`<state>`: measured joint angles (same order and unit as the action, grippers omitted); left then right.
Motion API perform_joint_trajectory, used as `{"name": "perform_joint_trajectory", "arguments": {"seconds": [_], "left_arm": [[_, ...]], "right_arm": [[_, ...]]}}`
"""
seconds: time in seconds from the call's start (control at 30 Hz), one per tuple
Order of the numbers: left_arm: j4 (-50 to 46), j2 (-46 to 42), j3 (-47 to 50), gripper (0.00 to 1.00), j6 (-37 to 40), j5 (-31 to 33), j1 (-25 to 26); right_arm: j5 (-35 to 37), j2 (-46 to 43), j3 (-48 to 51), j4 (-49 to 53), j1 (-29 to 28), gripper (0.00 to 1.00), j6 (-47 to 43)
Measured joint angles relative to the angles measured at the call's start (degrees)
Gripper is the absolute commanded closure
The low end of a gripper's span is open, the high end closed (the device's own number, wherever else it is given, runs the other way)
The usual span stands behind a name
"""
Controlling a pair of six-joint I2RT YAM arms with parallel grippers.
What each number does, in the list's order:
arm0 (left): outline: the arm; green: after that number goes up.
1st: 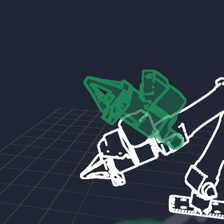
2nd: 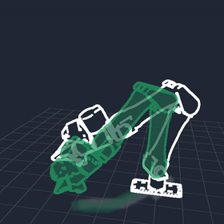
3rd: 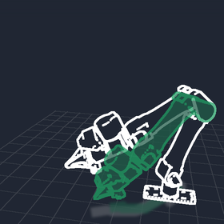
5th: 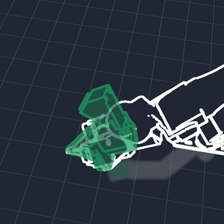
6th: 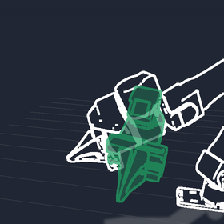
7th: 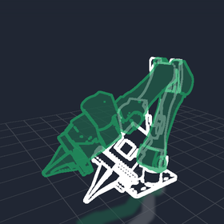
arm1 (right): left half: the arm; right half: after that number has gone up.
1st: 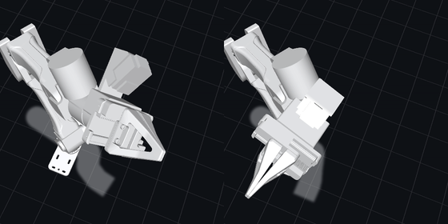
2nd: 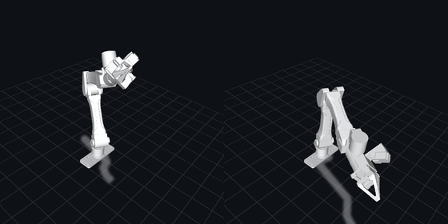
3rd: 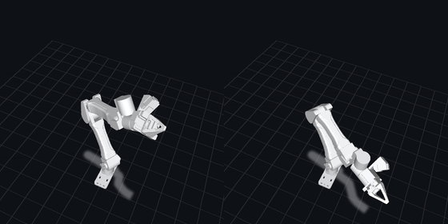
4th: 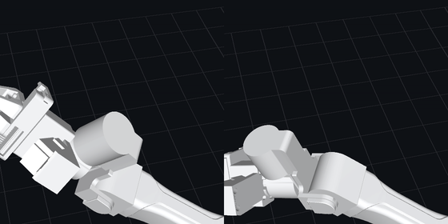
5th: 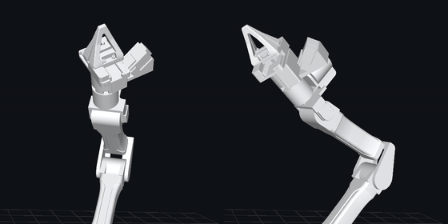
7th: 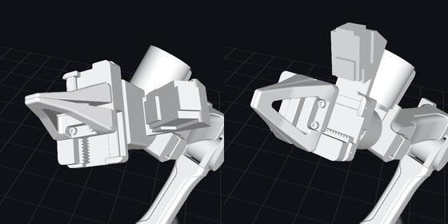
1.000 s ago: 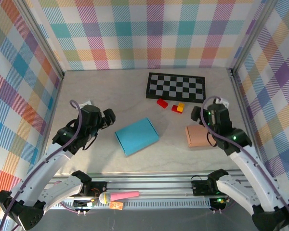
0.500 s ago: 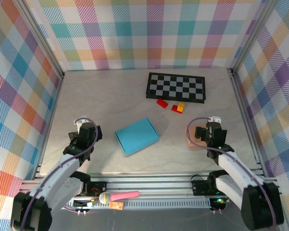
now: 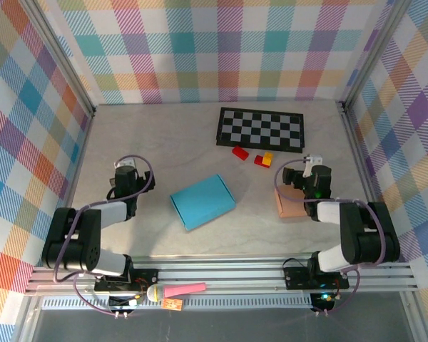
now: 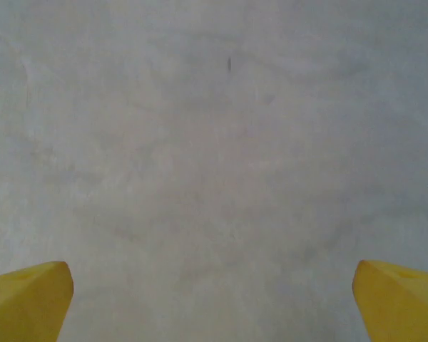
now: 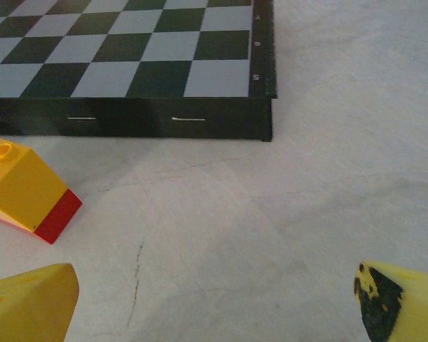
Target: Fold the paper box
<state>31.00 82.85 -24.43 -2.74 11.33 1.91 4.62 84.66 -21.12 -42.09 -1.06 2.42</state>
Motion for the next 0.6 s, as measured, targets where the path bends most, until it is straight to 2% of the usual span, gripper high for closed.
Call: {"name": "perform_joint_trajectory", "arguments": {"seconds": [0.17,0.6], "left_arm": [[14.3,6.3,2.6,0.00,0.7,-3.2,-0.3],[17.2,7.4,2.7,0.00,1.3,-2.8,0.9]], "right_arm": [[-0.6,2.8,0.0,-4.5,0.0,0.01,-0.1],[0.5,2.8,-0.3,-5.0,0.0,0.01,0.0]]}}
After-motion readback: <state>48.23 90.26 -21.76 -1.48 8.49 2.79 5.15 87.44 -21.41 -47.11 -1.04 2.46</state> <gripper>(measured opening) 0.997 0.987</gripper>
